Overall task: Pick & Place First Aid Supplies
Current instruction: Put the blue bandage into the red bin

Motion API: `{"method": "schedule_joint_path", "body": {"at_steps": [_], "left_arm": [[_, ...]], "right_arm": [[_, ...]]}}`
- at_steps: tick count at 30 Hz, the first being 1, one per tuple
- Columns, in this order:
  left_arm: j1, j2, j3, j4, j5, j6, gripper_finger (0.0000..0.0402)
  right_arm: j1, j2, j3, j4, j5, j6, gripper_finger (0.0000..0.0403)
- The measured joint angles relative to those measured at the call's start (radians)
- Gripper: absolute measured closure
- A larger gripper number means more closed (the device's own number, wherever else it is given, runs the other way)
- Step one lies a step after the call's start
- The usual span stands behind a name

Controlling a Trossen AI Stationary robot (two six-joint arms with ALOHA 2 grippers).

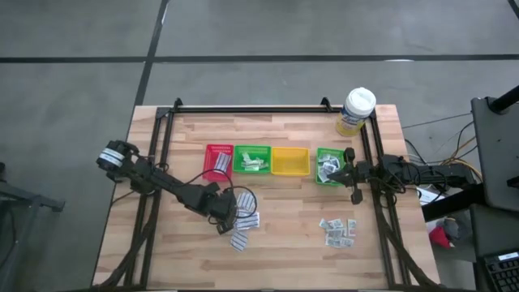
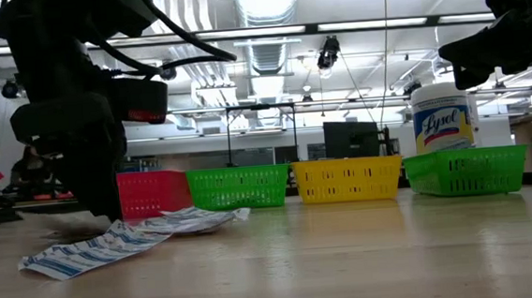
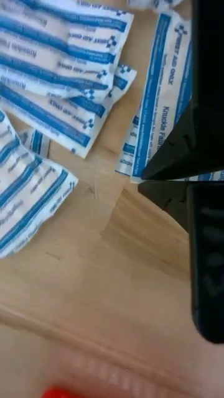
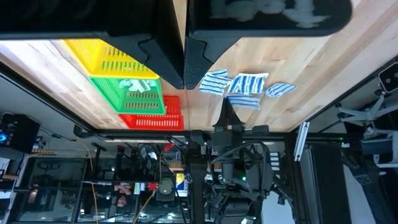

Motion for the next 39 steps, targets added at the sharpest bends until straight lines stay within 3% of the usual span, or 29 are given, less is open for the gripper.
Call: {"method": "schedule_joint_path", "body": {"at_steps": [16, 33, 39], "left_arm": [[-0.002, -0.032, 0.007, 0.003, 0.013, -0.001, 0.0401], [-0.001, -0.034, 0.139, -0.006, 0.058, 0.102, 0.0401], [0.0, -0.046, 0.179, -0.007, -0.081, 0.101, 0.0401]], "right_arm": [[0.0, 0.0, 0.0, 0.0, 0.0, 0.0, 0.0394], [0.0, 0.0, 0.0, 0.0, 0.0, 0.0, 0.0394], [0.0, 0.0, 0.0, 0.0, 0.0, 0.0, 0.0394]]}}
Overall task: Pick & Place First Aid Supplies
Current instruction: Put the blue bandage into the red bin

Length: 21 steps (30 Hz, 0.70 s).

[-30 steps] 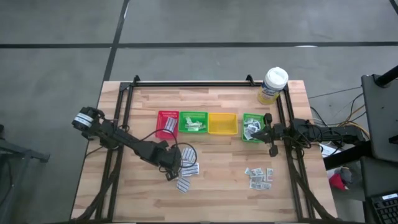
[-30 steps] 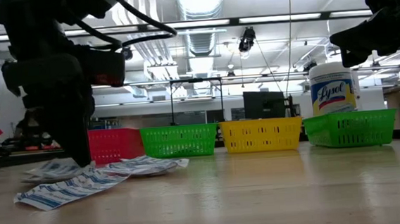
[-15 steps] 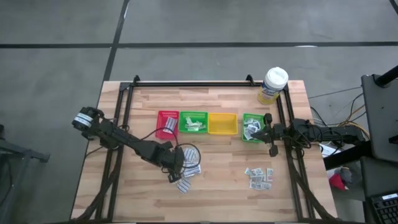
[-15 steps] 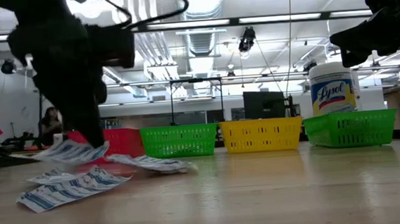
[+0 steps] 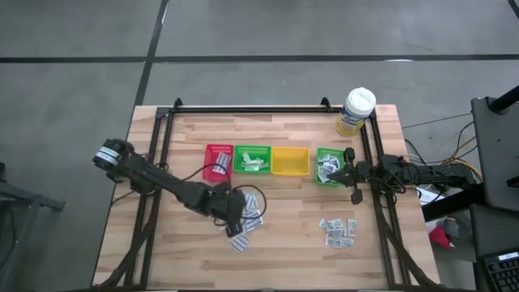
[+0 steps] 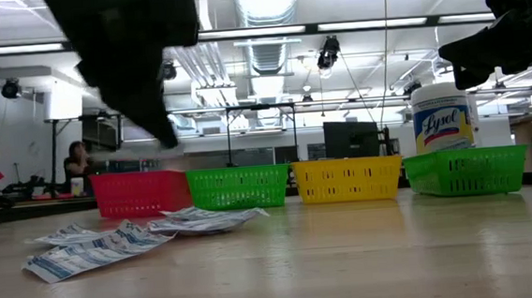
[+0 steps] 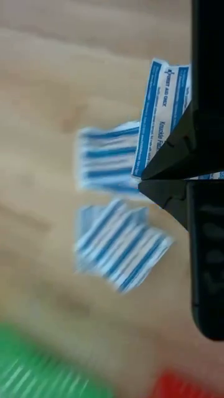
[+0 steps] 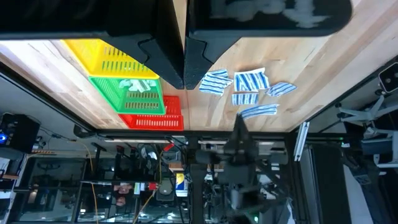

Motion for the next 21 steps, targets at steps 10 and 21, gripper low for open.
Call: {"method": "schedule_joint_path", "body": {"at_steps": [10, 21], "left_arm": [[0.001, -0.099, 0.036, -0.059, -0.457, -0.103, 0.0401], [0.032, -0.229, 0.036, -0.385, -0.724, -0.23, 0.0401]], "right_arm": [[0.0, 0.0, 0.0, 0.0, 0.0, 0.0, 0.0394], [0.0, 0.0, 0.0, 0.0, 0.0, 0.0, 0.0394]]}}
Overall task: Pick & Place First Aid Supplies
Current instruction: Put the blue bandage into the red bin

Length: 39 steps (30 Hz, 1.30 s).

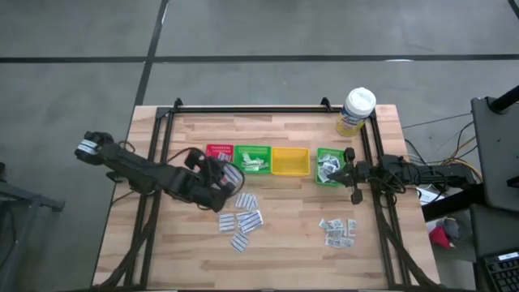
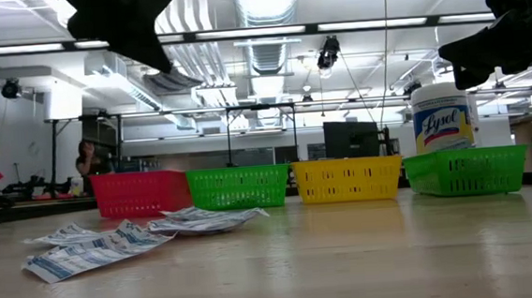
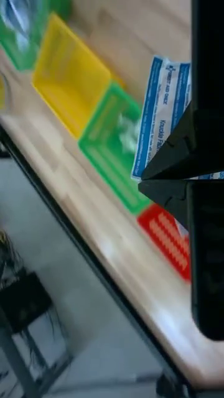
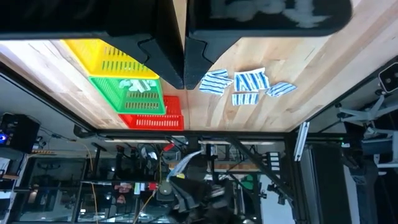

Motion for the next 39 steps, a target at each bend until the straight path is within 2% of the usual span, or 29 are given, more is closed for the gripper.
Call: {"method": "schedule_joint_path", "body": {"at_steps": [4, 9, 15, 20, 29, 34, 39], "left_arm": [[0.035, -0.026, 0.0, -0.115, 0.009, 0.061, 0.0402], [0.091, -0.044, 0.0, -0.177, 0.086, 0.217, 0.0402], [0.17, -0.054, 0.0, -0.176, 0.192, 0.434, 0.0402], [0.247, -0.055, 0.0, -0.166, 0.324, 0.581, 0.0402], [0.38, -0.055, 0.0, -0.068, 0.497, 0.835, 0.0401], [0.452, -0.055, 0.0, -0.056, 0.533, 0.932, 0.0401], [0.524, -0.054, -0.001, -0.02, 0.621, 1.011, 0.0401]], "right_arm": [[0.0, 0.0, 0.0, 0.0, 0.0, 0.0, 0.0394], [0.0, 0.0, 0.0, 0.0, 0.0, 0.0, 0.0394], [0.0, 0.0, 0.0, 0.0, 0.0, 0.0, 0.0394], [0.0, 0.0, 0.0, 0.0, 0.0, 0.0, 0.0394], [0.0, 0.0, 0.0, 0.0, 0.0, 0.0, 0.0394], [0.0, 0.0, 0.0, 0.0, 0.0, 0.0, 0.0394], [0.0, 0.0, 0.0, 0.0, 0.0, 0.0, 0.0394]]}}
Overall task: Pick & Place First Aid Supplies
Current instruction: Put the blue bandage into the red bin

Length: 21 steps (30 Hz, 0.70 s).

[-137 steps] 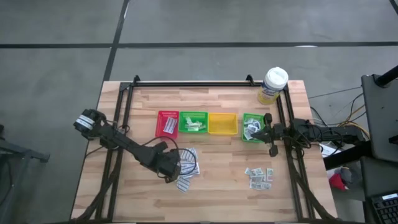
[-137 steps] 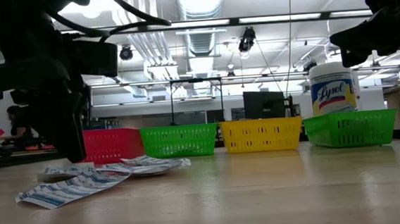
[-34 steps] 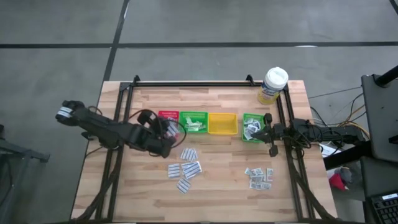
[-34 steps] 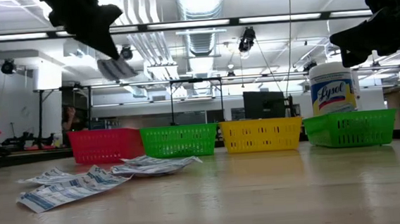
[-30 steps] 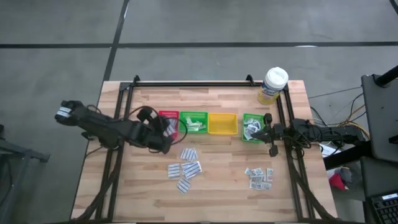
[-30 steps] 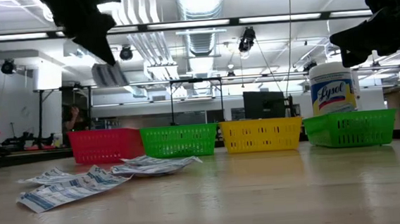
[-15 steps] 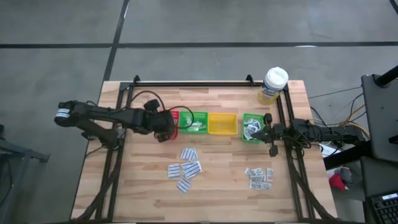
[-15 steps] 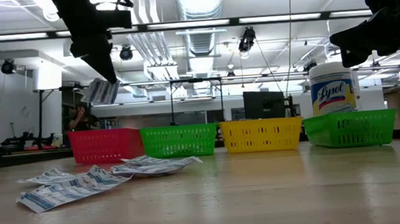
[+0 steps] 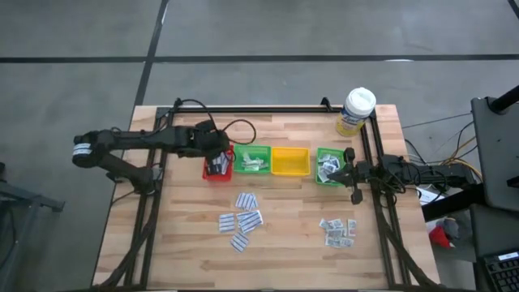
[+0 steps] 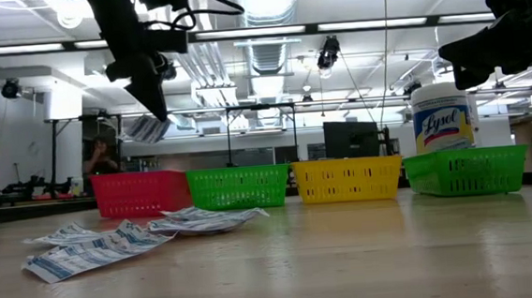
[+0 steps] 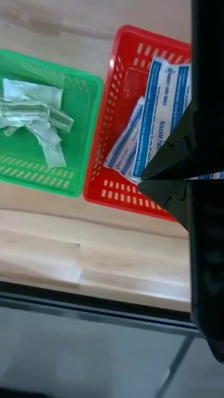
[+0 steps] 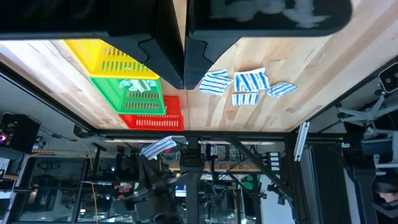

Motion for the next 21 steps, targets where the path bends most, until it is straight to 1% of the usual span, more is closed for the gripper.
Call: {"method": "schedule_joint_path", "body": {"at_steps": [5, 10, 18, 21], "left_arm": [[0.049, 0.0, -0.001, 0.029, 0.045, 0.053, 0.0401], [0.075, 0.0, -0.023, 0.074, 0.101, 0.094, 0.0401], [0.097, 0.001, -0.118, 0.168, 0.123, 0.126, 0.0401], [0.11, 0.001, -0.155, 0.214, 0.159, 0.144, 0.0401]], "right_arm": [[0.0, 0.0, 0.0, 0.0, 0.0, 0.0, 0.0394], [0.0, 0.0, 0.0, 0.0, 0.0, -0.003, 0.0394], [0.0, 0.0, 0.0, 0.0, 0.0, -0.003, 0.0394], [0.0, 0.0, 0.0, 0.0, 0.0, -0.003, 0.0394]]}}
